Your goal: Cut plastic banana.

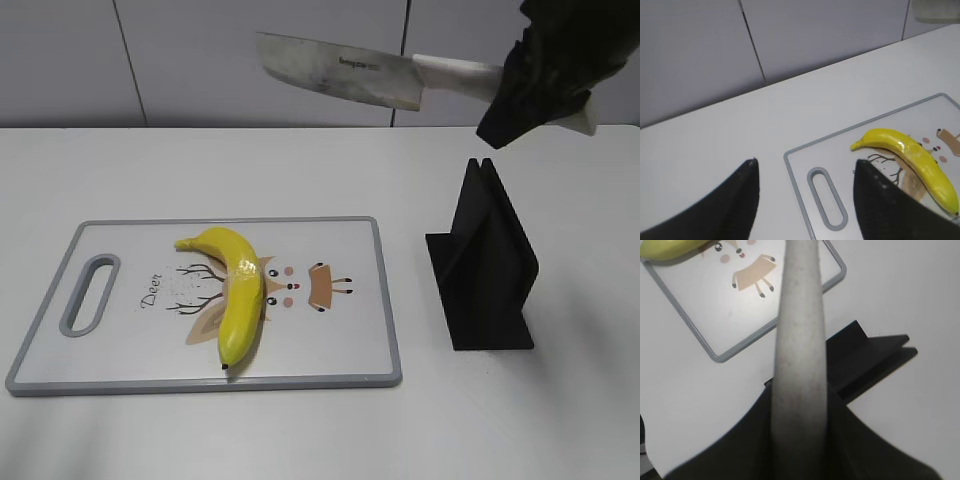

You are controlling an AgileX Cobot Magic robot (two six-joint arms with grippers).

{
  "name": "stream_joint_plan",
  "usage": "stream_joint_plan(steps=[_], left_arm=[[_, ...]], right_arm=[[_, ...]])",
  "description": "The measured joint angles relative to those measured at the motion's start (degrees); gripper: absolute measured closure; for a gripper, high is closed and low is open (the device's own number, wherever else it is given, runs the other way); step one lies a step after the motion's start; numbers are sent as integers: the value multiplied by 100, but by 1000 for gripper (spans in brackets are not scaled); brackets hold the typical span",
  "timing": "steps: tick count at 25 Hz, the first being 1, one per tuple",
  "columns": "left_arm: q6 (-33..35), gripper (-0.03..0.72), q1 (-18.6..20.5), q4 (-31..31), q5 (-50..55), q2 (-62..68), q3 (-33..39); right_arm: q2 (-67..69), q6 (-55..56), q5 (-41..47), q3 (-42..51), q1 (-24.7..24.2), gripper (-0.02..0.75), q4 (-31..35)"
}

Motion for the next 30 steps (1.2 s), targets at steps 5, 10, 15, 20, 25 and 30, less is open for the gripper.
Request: stream_joint_plan(steps=[5,10,15,20,25,30], left_arm=[[1378,114,-174,-558,-7,1086,-752],[2415,114,-559,-1007,279,2219,-1655],[3294,114,-1151,-1082,929,3231,-2404],[3915,114,-1690,-971,1374,4059,-2584],[3985,122,-1853,-541,1344,4669,-2584],[3996,131,-1856,-378,1019,5024,-2584]], right_arm=[[377,-1610,-3,-242,0,572,624],[663,-2679,-7,-262,0,572,1162],[953,-3377,-5,-302,0,572,1294],[1277,-3939,332,-570,0,572,1702],[1505,-4140,377,-723,0,572,1818],[1652,-4271,418,-729,0,572,1968]])
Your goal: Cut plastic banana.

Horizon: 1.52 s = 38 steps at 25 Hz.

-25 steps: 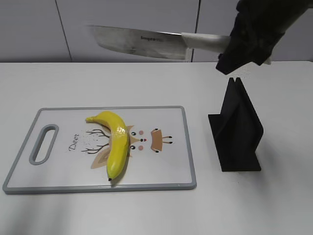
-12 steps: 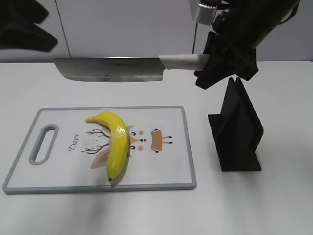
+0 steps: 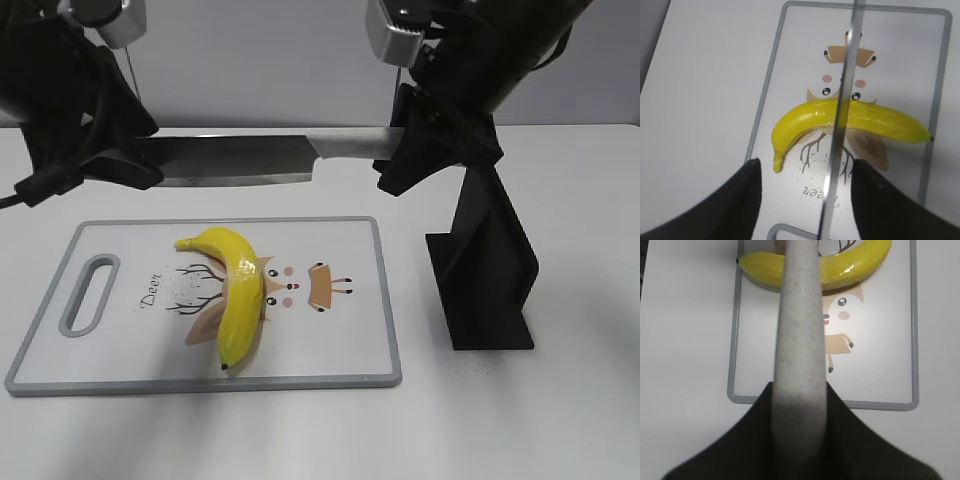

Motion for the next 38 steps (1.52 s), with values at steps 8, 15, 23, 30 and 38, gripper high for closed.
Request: stream_joint_plan(steps=[8,15,23,30,38], left_arm=[[5,435,-6,14,-89,206,0],[86,689,-17,32,12,351,0],[92,697,-17,44,-179,1196,0],[154,696,-17,-21,-1234,2376,515],[199,696,-17,-57,-1389,2420,574]], right_arm=[[107,-35,-97,0,0,572,76],[217,-225,-380,-11,0,569,-20],[801,-131,-515,-11,5,568,-122],[1970,-74,-917,-24,167,563,-315],[2048,-9,-849,-122,172,562,-320]])
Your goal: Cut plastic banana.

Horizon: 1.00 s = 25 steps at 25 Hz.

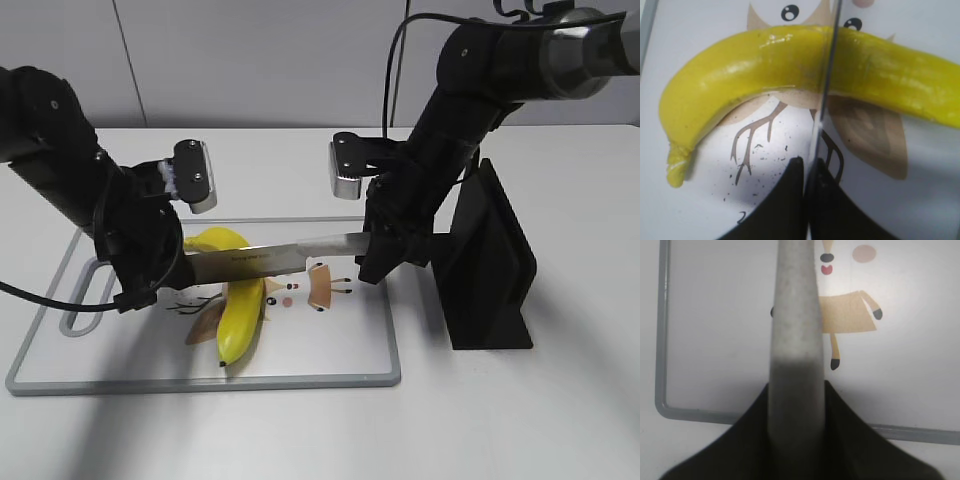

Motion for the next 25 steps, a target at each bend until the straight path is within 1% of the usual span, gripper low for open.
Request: stream_joint_plan(steps=[6,10,18,25], left_arm=[[-21,696,-27,81,-86,-374,138],[-31,697,-27,230,42,-1040,180],[-48,701,-27,237,466,-2277,180],[-48,701,-27,191,544,-2534,186]], right_arm=[[-202,98,9,7,56,559,-138],[-702,155,96,12,82,560,-149],[-1648,155,280,12,96,561,-109],[-1773,143,315,12,96,561,-88]])
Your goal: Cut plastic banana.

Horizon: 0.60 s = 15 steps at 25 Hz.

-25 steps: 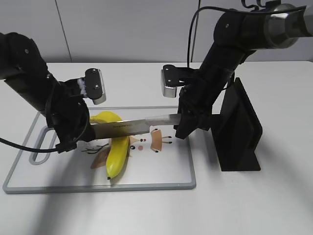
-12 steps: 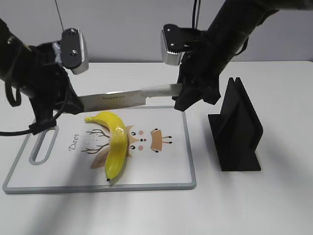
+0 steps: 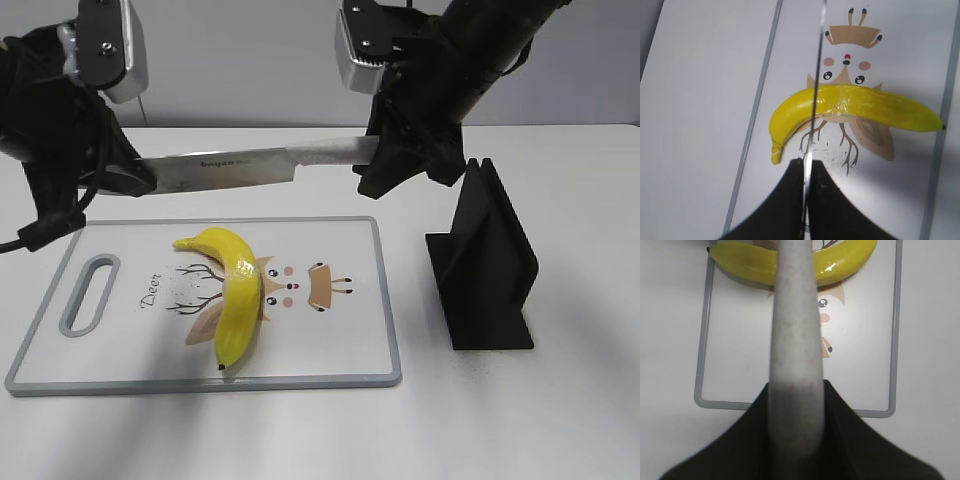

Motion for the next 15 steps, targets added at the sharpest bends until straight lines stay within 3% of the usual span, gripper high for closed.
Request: stream_joint_plan(steps=[6,8,11,14,15], left_arm=[[0,695,0,-120,-48,0,5],[0,652,0,-313,-157,0,32],[-66,476,7,-625,-420,-16,39],[-86,228,7,-818,-536,-36,39],[-86,176,7,-871,-584,-36,39]], right_arm=[[0,-6,-8,0,0,561,-29],[0,-6,-8,0,0,561,-61],[0,105,22,0,-5,566,-60],[5,189,0,0,-10,570,-81],[5,200,6,7,-10,570,-83]])
